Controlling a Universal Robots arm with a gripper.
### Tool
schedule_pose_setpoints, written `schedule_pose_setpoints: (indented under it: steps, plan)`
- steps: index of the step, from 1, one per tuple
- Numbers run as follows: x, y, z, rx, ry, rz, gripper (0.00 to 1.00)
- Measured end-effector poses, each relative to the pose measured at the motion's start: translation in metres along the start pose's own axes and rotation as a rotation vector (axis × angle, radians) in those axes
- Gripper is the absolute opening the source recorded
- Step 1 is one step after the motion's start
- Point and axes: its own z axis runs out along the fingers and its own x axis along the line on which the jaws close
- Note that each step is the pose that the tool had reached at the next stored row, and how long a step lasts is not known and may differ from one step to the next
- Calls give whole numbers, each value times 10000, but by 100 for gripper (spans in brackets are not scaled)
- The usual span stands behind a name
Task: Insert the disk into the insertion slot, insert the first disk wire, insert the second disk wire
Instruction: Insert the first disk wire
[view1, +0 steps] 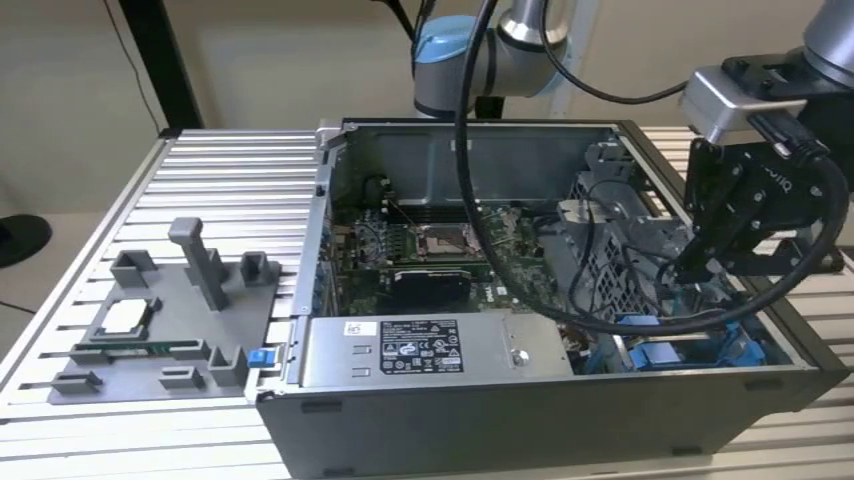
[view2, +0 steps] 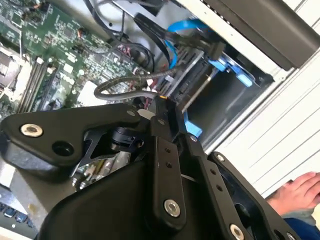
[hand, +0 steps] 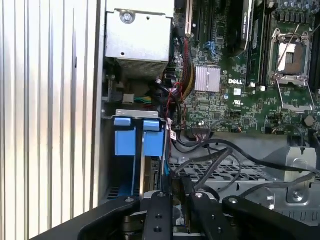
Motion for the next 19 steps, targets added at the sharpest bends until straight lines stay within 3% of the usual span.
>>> schedule_pose_setpoints:
  steps: [5,15,19]
  plan:
    - [99,-35,31,-25,-3,3,0]
    - [125,-234,207,-19,3,60,0]
    - [128,-262,253,-19,6,54,0]
